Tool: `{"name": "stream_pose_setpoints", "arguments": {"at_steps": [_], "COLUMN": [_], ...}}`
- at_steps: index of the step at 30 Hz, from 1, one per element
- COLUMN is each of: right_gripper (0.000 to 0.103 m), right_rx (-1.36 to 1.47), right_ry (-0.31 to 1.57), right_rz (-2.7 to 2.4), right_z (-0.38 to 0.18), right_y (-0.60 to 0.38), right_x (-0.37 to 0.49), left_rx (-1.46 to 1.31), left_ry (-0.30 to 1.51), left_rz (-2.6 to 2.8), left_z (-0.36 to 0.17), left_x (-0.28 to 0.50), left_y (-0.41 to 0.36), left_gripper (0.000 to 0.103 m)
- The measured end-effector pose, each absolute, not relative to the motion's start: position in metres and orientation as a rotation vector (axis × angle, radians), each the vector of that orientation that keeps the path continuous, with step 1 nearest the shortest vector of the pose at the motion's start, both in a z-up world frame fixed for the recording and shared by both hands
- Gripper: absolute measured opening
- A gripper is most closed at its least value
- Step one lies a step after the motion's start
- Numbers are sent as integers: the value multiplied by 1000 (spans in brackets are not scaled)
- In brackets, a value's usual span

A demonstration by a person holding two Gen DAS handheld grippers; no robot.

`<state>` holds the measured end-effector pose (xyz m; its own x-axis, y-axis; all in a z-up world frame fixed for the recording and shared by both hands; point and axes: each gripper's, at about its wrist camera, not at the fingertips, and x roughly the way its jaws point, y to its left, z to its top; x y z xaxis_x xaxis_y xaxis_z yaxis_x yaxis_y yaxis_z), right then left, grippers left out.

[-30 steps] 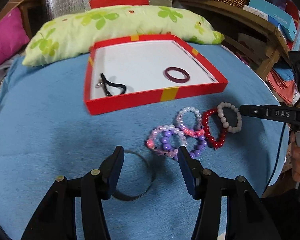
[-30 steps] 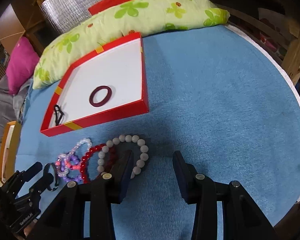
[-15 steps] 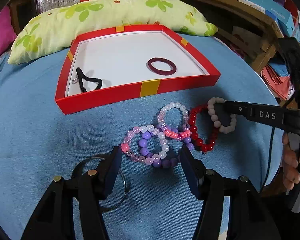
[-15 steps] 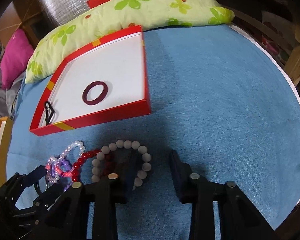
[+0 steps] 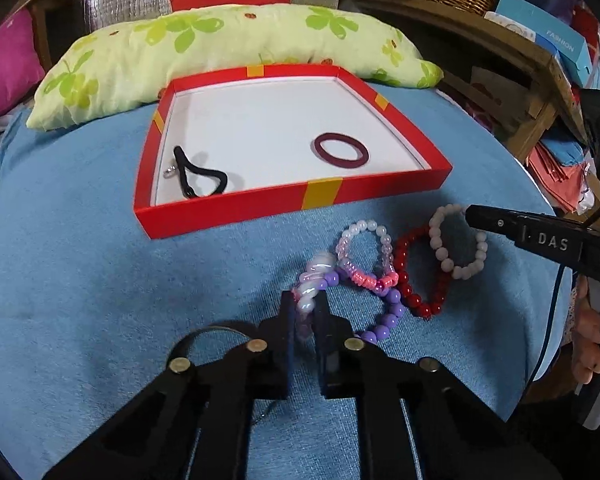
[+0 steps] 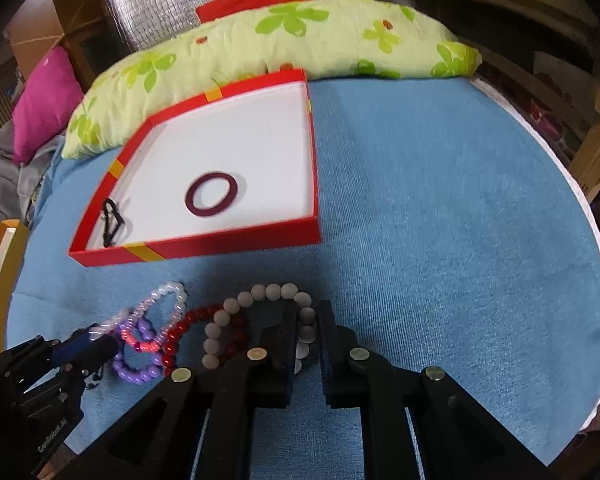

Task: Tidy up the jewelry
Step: 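Grasp the white pearl bracelet with the right tool while the left grasps the pink-white bracelet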

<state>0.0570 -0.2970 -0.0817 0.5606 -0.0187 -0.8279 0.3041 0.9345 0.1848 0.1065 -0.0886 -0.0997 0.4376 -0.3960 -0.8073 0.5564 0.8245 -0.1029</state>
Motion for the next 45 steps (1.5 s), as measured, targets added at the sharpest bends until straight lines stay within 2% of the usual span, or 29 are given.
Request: {"name": "stream_pose_setpoints", "arguments": {"at_steps": [15, 22, 23, 26, 28, 30, 32, 35, 45], "right_gripper": [11, 11, 11, 11, 11, 11, 11, 11, 14], "right_rx": [367, 361, 360, 372, 381, 398, 410, 419, 424], "right_ry": [795, 835, 845, 887, 912, 930, 945, 965, 1064], "right_rz": [-97, -129, -139, -178, -209, -220, -225, -221, -217], "right_z": [-46, -52, -54, -62, -67, -71, -74, -78, -94], "right_y": [-292, -294, -296, -303, -310, -316, -320, -322, -319], "right_x": [44, 46, 46, 48, 49, 48, 48, 49, 55], "left_rx": [151, 204, 206, 200, 203, 208, 222, 251, 230], "left_ry": [897, 927, 932, 945, 944, 945, 940, 938, 989], "left_rz": [-603, -564, -561, -567, -581, -598, -619, -641, -616], "left_z": [-80, -89, -90, -92, -91, -91, -90, -92, -101], "left_x": [110, 111, 111, 111, 108, 106, 101, 97, 105], "left_y": [-75, -74, -74, -72, -73, -76, -80, -86, -85], "left_gripper": [8, 10, 14, 33, 37, 46, 51, 54, 54]}}
